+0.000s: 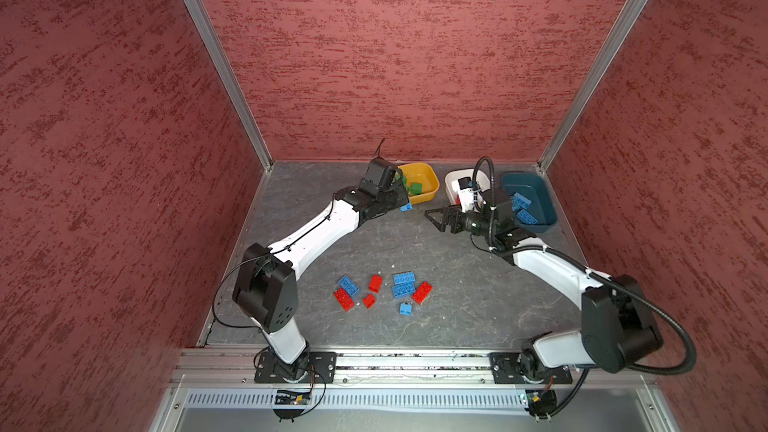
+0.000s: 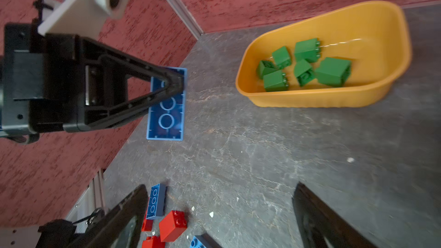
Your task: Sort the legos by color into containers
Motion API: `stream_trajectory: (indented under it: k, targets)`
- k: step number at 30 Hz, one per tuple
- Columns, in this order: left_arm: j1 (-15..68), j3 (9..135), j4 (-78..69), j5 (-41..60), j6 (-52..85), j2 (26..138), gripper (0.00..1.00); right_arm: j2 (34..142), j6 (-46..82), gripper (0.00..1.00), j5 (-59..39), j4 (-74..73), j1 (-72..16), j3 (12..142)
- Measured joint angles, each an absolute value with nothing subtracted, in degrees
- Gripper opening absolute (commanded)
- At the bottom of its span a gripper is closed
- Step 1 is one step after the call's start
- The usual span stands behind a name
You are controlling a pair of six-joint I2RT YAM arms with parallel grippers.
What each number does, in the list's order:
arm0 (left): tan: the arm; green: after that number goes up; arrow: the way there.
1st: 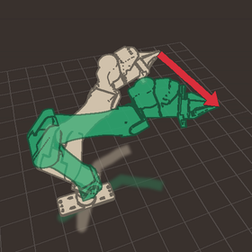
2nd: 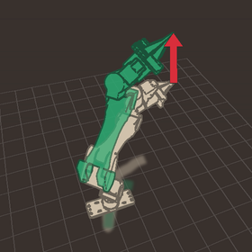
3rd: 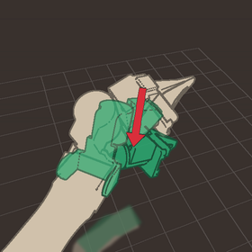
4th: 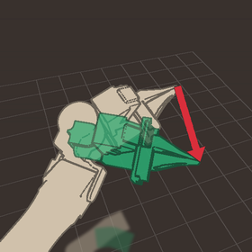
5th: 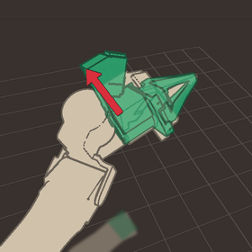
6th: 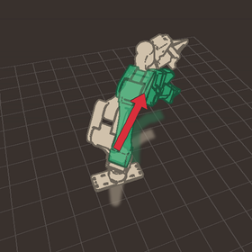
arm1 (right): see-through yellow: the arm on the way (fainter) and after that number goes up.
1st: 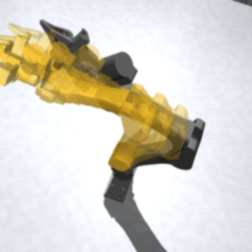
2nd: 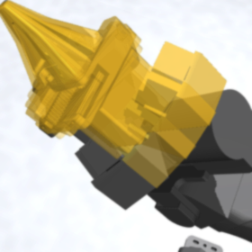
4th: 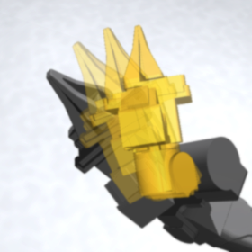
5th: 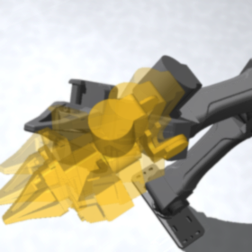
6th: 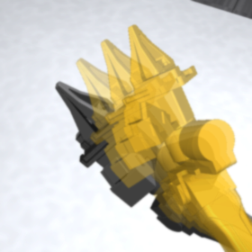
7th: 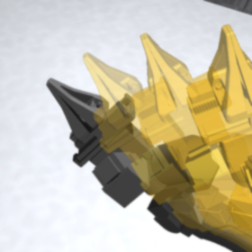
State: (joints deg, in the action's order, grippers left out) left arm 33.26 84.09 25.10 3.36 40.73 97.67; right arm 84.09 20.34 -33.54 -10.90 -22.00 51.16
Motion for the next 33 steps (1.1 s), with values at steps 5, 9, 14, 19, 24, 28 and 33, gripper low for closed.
stream_trajectory:
  k: [5,9,14,19,24,28,33]
  targets:
    - [33.85,84.47,24.40,5.13,41.58,99.22,0.23,90.78,20.88,0.92,-35.03,-14.90,-24.53,56.21]
    - [33.76,84.49,23.66,5.61,42.24,99.35,0.23,95.15,21.26,0.72,-35.48,-16.82,-25.19,58.96]
    - [33.76,84.42,22.44,5.96,43.20,99.46,0.23,97.86,22.33,0.46,-36.82,-19.99,-25.47,60.36]
    - [33.52,84.07,20.32,6.55,44.14,99.44,0.49,97.14,24.60,0.27,-34.09,-23.42,-25.63,58.78]
    - [33.52,78.78,16.05,8.73,42.94,97.51,0.86,91.74,25.63,0.19,-28.18,-23.73,-24.18,53.15]
    - [34.00,76.44,16.21,6.61,39.64,93.69,0.99,85.84,27.20,0.19,-21.30,-20.62,-19.62,48.38]
    - [31.16,73.36,16.62,2.96,37.45,88.05,1.00,79.42,28.38,0.21,-10.26,-14.48,-5.78,44.71]
